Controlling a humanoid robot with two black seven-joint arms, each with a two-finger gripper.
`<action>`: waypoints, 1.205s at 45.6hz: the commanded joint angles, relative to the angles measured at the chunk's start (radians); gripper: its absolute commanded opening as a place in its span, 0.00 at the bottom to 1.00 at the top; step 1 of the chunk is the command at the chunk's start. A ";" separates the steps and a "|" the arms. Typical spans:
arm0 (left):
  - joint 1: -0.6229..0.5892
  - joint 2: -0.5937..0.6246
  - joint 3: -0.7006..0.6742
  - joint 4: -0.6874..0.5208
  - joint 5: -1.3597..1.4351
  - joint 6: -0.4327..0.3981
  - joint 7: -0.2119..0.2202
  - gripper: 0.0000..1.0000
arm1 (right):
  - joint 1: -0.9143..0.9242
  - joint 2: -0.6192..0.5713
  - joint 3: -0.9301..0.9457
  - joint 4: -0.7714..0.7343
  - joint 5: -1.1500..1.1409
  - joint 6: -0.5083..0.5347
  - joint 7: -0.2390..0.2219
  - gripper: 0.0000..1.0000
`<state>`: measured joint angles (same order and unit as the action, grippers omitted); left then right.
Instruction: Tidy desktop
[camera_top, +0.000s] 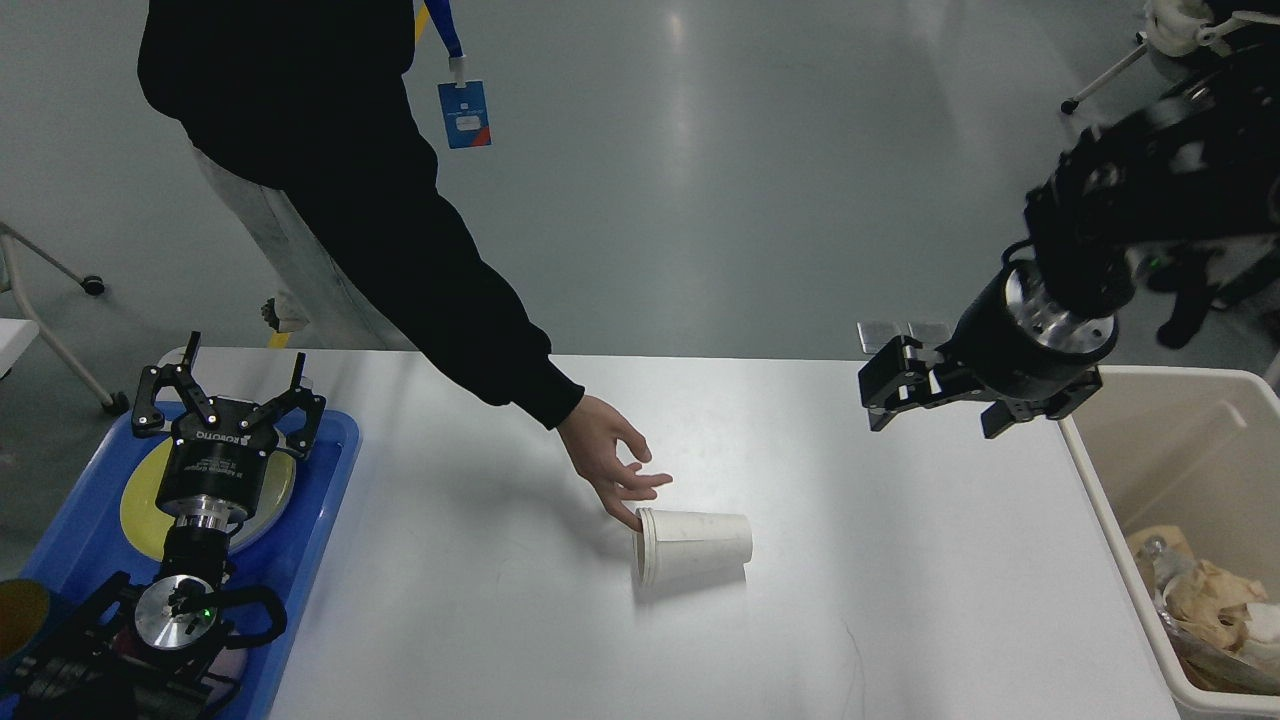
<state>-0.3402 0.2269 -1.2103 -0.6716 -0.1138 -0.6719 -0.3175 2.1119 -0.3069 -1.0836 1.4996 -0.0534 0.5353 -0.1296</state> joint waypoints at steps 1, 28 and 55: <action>0.000 0.000 0.000 0.000 0.000 0.000 0.000 0.96 | -0.194 0.097 0.112 -0.093 -0.019 -0.058 -0.001 0.99; 0.000 0.000 0.000 0.000 0.000 0.000 0.000 0.96 | -0.708 0.138 0.481 -0.314 0.553 -0.506 -0.004 0.97; 0.000 -0.001 0.000 0.000 0.000 0.000 0.000 0.96 | -1.043 0.305 0.709 -0.650 0.566 -0.534 -0.005 0.97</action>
<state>-0.3404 0.2263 -1.2103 -0.6717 -0.1134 -0.6719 -0.3175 1.1172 -0.0431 -0.4150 0.9335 0.5154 0.0026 -0.1351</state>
